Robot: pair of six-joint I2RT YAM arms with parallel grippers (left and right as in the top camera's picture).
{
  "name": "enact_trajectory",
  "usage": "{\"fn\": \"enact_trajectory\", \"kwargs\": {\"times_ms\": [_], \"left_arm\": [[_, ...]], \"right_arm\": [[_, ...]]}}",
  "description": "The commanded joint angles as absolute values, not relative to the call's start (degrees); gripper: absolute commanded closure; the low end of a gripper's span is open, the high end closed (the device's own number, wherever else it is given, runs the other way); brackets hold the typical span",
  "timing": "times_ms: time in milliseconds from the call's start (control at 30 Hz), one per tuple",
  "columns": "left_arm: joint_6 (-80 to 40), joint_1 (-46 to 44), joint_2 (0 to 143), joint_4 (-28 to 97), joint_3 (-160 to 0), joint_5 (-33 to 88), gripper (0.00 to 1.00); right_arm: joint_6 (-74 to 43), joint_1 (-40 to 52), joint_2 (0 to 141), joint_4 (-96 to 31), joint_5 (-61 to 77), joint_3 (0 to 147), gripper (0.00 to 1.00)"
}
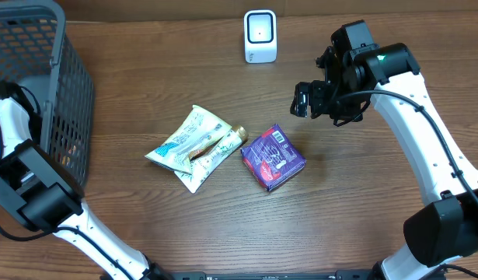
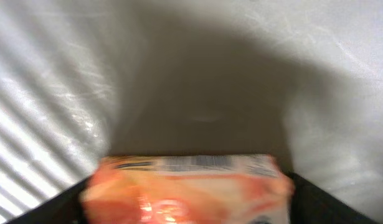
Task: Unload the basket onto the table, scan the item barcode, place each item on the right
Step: 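Grasp the orange Kleenex tissue pack with the left gripper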
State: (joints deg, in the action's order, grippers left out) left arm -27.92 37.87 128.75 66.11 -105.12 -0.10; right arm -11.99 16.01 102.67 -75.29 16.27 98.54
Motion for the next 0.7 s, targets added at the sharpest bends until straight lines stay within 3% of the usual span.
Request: {"fn": "enact_trajectory", "kwargs": {"times_ms": [0,67,367,667], "left_arm": [[-27.44,37.43,129.34,66.41,-103.22,-1.41,0.31],[-27.44,37.43,129.34,66.41,-103.22,-1.41,0.41],[-27.44,37.5,129.32,67.79,-105.34,-1.41,0.37],[-27.42,37.6,129.32,79.09,-124.05,-1.45,0.41]], "right_arm": [[-11.99,16.19,102.35,-75.05,16.56,98.48,0.0],[-11.97,16.19,102.35,-75.0,16.56,98.48,0.0],[-11.99,16.19,102.35,-74.67,16.58,98.48,0.0],[-11.99,16.19,102.35,-74.67,16.58,98.48,0.0]]}}
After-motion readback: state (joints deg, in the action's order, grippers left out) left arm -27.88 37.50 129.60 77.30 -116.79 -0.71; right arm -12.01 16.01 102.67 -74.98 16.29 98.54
